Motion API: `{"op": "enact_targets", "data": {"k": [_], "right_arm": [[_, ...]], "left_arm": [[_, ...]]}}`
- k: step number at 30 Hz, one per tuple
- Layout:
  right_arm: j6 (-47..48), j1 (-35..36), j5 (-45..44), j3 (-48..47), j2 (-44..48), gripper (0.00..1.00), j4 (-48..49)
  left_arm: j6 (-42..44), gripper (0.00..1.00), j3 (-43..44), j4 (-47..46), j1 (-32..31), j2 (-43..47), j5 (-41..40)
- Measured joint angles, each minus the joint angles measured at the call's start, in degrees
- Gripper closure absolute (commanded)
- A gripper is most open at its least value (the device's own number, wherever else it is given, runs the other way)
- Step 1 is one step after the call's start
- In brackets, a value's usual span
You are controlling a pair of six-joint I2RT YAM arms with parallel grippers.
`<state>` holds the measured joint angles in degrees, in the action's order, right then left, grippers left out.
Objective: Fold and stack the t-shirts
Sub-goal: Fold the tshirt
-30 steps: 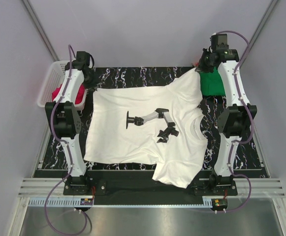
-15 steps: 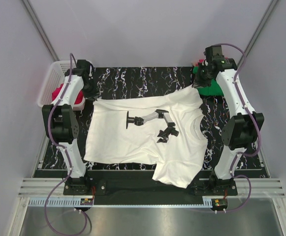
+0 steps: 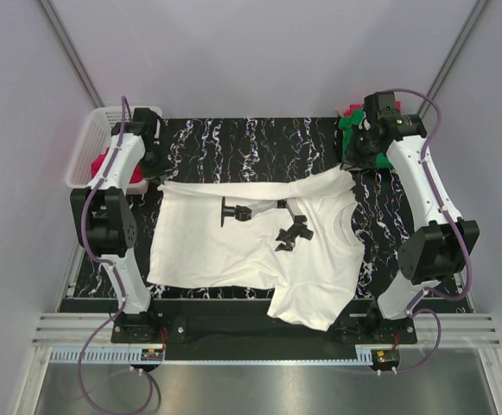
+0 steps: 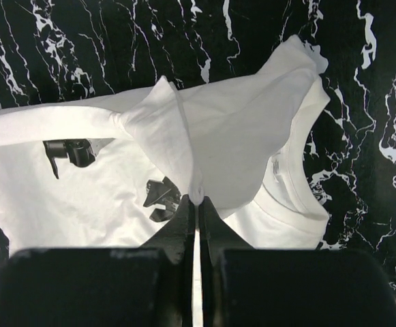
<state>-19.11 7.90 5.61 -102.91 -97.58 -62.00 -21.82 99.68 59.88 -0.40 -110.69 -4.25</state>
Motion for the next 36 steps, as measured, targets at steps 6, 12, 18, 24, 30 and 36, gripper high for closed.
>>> {"op": "enact_targets", "data": {"k": [6, 12, 18, 24, 30, 36], "right_arm": [[-0.85, 0.28, 0.13, 4.13, 1.79, 1.0, -1.53], [-1.73, 0.52, 0.13, 5.97, 1.95, 1.0, -3.26], [-2.1, 0.61, 0.11, 7.87, 2.91, 1.0, -4.17], [-2.32, 0.63, 0.15, 10.21, 5.01, 1.0, -4.9], [-2.67, 0.74, 0.57, 13.2, 6.88, 1.0, -5.64], [-2.99, 1.01, 1.16, 15.67, 7.85, 1.0, -6.25]], "left_arm": [[0.7, 1.0, -2.75, 1.33, 0.0, 1.18, -0.68], [1.14, 1.0, -6.34, 1.86, -0.09, 1.53, -0.68], [1.53, 1.0, -8.83, 2.64, -1.14, 2.51, -0.98], [1.92, 1.0, -10.97, 3.23, -2.51, 4.48, -1.9], [1.88, 1.0, -11.87, 3.43, -2.6, 4.63, -2.84], [1.18, 1.0, -12.15, 3.48, -2.6, 4.63, -4.04]]}}
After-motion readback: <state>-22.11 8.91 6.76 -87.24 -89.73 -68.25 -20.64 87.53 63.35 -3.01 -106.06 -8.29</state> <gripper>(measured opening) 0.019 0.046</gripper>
